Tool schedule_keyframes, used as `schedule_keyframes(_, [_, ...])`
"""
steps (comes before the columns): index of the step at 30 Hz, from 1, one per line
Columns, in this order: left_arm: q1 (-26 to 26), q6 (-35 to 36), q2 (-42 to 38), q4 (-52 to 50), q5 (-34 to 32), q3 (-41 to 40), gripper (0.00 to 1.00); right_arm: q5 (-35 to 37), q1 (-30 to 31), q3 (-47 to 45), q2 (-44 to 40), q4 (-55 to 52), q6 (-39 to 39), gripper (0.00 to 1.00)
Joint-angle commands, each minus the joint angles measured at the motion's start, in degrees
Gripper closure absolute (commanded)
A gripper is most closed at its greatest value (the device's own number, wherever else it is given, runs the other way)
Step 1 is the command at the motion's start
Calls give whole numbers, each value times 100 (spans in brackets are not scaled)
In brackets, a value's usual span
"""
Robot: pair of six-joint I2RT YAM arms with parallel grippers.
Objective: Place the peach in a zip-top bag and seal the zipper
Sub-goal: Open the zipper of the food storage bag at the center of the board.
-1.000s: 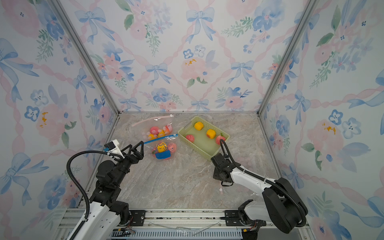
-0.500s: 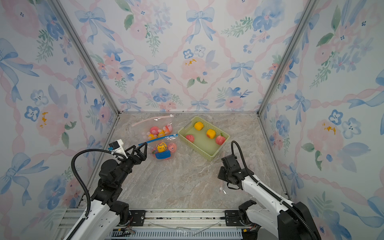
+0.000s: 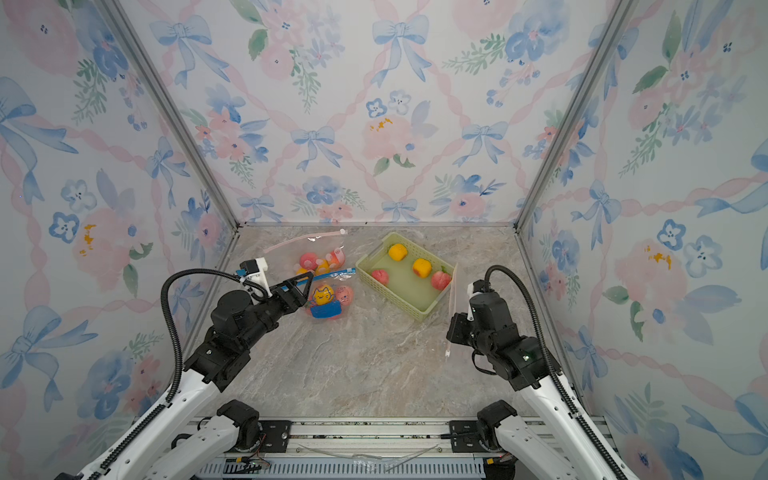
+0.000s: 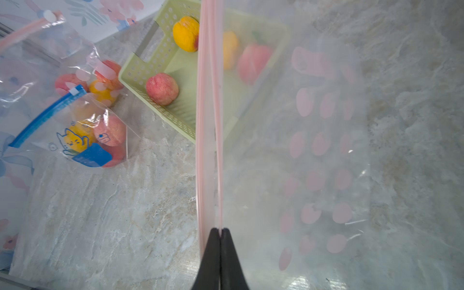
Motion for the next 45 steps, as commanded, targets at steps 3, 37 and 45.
schedule_keyframes(3, [-891,272,906,-395,291,1125,26,-184,734,721,172,-216,-167,100])
schedule_keyframes(37, [-2234,886,2260,-1336,-449,1880,45,270,2764,1808,2011,1159,-499,100])
schedule_keyframes(45, [-2232,520,2546,-1312,-431,1963,47,387,2885,1945,2198,1059,-568,100])
